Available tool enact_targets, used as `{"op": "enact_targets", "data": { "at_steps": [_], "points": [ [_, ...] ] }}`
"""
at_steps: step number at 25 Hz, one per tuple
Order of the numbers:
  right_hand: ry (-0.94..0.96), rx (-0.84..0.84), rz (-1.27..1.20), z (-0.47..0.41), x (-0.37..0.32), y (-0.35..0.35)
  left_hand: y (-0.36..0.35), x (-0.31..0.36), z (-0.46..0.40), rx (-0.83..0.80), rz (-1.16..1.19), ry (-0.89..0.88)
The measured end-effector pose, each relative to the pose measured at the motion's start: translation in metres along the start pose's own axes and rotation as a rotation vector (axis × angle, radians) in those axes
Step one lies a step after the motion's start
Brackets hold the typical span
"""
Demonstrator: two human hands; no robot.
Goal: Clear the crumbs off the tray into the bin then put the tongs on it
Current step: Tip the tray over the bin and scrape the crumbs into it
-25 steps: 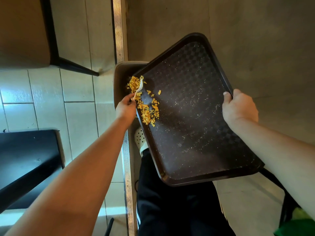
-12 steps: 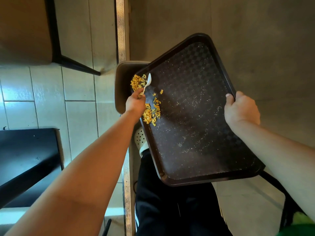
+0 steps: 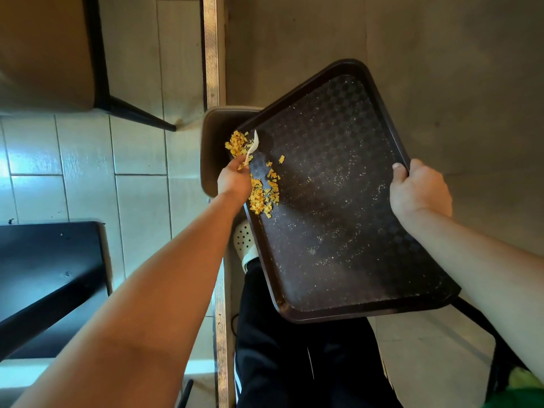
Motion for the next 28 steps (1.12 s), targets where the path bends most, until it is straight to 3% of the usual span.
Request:
{"op": "enact_targets", "data": {
  "at_steps": [5, 8, 11, 15, 20, 24, 28],
  "points": [
    [-0.006, 0.006, -0.009, 0.002, 0.003, 0.001, 0.010, -0.011, -0.001, 0.041, -0.089, 0.040],
    [-0.017, 0.007, -0.018, 0.004, 0.005, 0.004, 0.015, -0.018, 0.009, 0.060, -0.097, -0.041],
    [-0.020, 0.009, -0.024, 0.005, 0.005, 0.004, 0.006, -0.017, 0.015, -0.020, -0.060, -0.106],
    [-0.018, 0.017, -0.021, 0.006, 0.006, 0.003, -0.002, -0.012, 0.007, -0.061, -0.034, -0.038],
    [-0.020, 0.024, -0.024, 0.009, 0.007, 0.003, 0.016, -0.013, -0.010, 0.005, -0.019, 0.062],
    [-0.029, 0.025, -0.026, 0.011, 0.008, 0.004, 0.021, -0.012, -0.004, 0.095, 0.051, 0.057],
    [-0.028, 0.020, -0.026, 0.012, 0.007, 0.004, 0.005, 0.003, -0.002, 0.016, 0.077, -0.006]
  ]
}}
Point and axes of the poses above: each hand's wrist, its own z-axis away from the middle knuckle, its own y-axis out of the back of the hand, x = y × z, the point moved 6 cm from there along -z, towards the middle knuckle, and after that the axes turned 2 degrees about -z, right-handed, at the moved point
